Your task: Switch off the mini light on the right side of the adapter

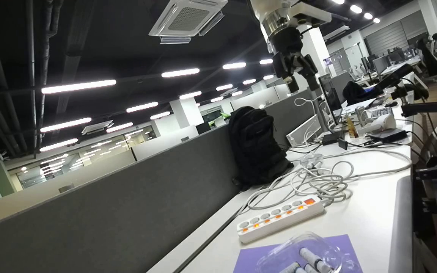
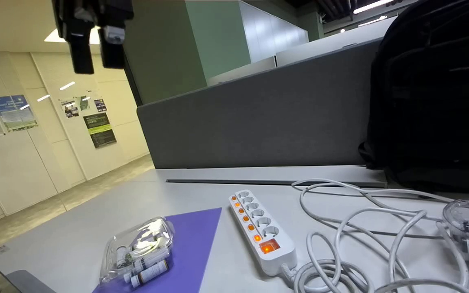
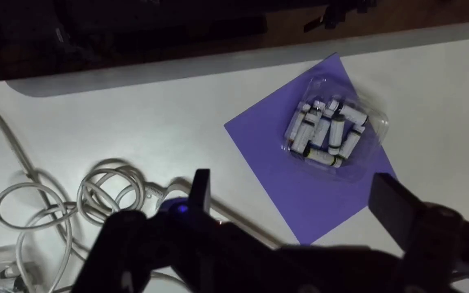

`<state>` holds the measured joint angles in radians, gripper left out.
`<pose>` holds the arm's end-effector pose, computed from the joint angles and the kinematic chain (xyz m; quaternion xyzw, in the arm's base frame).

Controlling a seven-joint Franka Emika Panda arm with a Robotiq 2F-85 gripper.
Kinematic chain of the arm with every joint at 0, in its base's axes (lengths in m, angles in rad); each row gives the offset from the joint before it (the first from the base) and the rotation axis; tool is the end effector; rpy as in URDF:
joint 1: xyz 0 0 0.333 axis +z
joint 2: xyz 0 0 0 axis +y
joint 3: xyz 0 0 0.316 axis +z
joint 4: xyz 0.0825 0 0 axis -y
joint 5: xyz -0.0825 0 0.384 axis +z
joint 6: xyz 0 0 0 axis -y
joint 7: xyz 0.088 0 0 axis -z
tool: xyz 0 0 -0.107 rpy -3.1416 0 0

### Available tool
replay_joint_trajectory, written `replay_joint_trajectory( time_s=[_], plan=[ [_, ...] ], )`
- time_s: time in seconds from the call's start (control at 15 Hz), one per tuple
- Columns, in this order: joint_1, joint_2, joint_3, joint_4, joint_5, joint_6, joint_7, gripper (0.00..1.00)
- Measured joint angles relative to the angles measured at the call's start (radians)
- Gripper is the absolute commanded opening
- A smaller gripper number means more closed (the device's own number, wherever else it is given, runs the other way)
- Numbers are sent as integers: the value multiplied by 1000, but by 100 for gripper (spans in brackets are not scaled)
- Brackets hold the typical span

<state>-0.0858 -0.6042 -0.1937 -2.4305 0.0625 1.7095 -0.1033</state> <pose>0.3434 -0.0994 0.5028 -0.9916 0.0736 0.0472 0.0948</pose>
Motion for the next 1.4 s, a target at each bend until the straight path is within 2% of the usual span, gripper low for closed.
replay_joint_trajectory(
  time_s=[0.2, 0.47, 0.53, 0.6, 0.67, 1.0, 1.27, 1.4],
  plan=[
    [0, 61, 18, -33, 0, 181, -1, 100],
    [4, 175, 34, -84, 8, 480, -3, 100],
    [5, 207, 34, -94, 19, 543, -6, 75],
    [6, 240, 34, -102, 27, 596, -9, 75],
    [7, 274, 34, -106, 38, 640, -15, 68],
    [9, 445, 35, -107, 96, 785, -42, 33],
    [8, 572, 35, -92, 112, 849, -43, 5],
    [3, 629, 37, -77, 112, 869, -42, 0]
  ],
)
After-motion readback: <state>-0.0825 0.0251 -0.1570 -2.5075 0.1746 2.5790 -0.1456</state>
